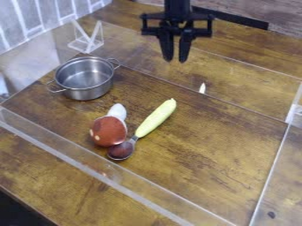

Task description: Put the mushroom in the silver pot

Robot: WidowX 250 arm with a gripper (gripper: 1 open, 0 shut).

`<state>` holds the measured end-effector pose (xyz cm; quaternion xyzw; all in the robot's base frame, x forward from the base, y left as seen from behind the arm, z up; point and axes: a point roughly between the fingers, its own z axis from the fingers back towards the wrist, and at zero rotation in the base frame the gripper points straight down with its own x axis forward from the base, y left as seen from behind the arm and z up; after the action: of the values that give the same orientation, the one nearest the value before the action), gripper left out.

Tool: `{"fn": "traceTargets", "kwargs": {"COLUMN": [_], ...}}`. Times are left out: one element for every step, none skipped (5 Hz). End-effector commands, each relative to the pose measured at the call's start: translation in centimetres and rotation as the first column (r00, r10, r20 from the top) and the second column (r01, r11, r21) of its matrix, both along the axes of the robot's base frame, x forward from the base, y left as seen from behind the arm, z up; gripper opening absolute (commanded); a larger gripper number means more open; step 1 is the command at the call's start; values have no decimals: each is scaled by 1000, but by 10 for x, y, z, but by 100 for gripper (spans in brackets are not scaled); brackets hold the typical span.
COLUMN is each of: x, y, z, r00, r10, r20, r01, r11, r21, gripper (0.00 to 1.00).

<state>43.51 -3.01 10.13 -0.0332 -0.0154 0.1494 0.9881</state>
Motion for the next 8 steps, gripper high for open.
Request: {"fn": "traceTargets", "kwargs": {"x": [15, 21, 21, 20, 18, 10, -2, -26], "y": [0, 0, 4, 18, 16, 16, 18, 8], "z": [33, 34, 35, 41, 26, 13, 4, 1], "r00": [996, 996, 996, 996, 999, 1000, 999, 997], "r10": [-17, -29, -5, 28, -25, -21, -29, -73], "r20": [87, 86, 84, 86, 46, 6, -25, -33], "r01": [17, 29, 6, -28, 24, 21, 30, 74], "r11": [1000, 1000, 1000, 1000, 1000, 999, 999, 997], "r21": [-4, -7, -9, -1, 13, 24, 34, 37], "gripper": [0, 100, 100, 100, 100, 100, 100, 100]}}
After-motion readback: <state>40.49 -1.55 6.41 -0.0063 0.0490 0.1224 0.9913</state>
